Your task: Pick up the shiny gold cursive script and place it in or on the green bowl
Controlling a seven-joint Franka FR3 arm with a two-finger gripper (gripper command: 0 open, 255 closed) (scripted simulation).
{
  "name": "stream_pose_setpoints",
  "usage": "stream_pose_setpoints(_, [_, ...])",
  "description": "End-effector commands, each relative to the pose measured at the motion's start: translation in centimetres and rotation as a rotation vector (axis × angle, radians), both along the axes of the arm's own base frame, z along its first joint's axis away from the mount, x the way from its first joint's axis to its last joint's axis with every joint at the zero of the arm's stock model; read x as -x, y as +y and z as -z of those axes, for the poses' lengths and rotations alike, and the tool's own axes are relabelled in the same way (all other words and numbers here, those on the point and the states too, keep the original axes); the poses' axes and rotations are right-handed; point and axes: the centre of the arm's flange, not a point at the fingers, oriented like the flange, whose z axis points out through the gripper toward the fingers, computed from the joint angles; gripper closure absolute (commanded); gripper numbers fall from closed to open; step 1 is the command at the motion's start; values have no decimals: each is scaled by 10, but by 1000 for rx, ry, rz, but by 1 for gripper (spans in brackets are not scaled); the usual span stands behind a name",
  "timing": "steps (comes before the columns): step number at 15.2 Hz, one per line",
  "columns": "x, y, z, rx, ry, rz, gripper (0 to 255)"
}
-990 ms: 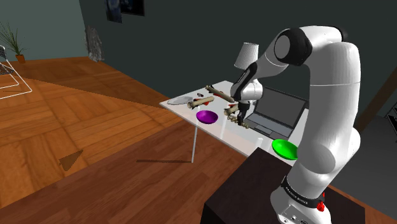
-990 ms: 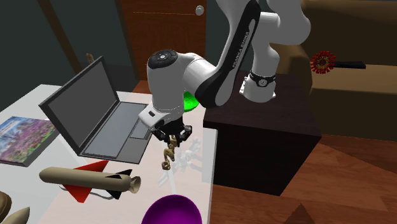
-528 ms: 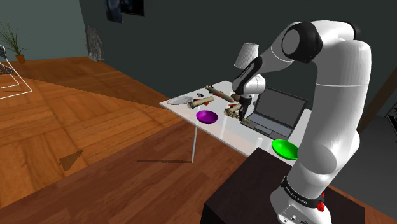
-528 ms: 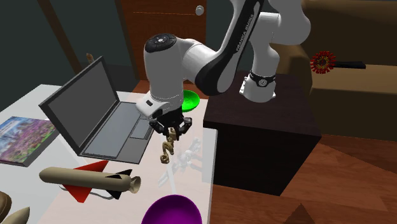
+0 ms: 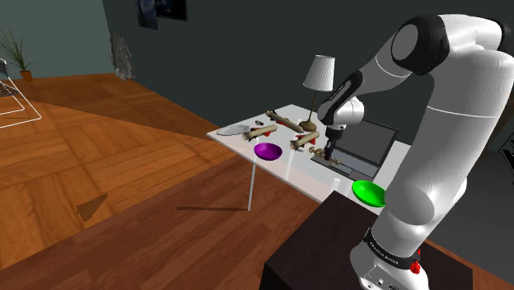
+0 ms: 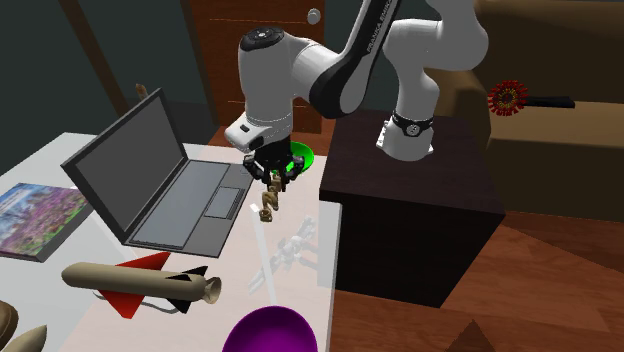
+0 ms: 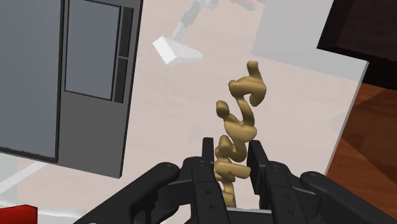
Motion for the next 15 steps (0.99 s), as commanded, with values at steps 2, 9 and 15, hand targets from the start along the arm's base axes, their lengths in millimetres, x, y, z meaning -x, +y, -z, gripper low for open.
stream_pose_setpoints(2, [40,-7,3,0,0,-1,255])
stream_pose_setpoints(9, [131,-20,1,0,0,-1,255])
stream_pose_setpoints(15, [209,-31,-1,0,0,-1,255])
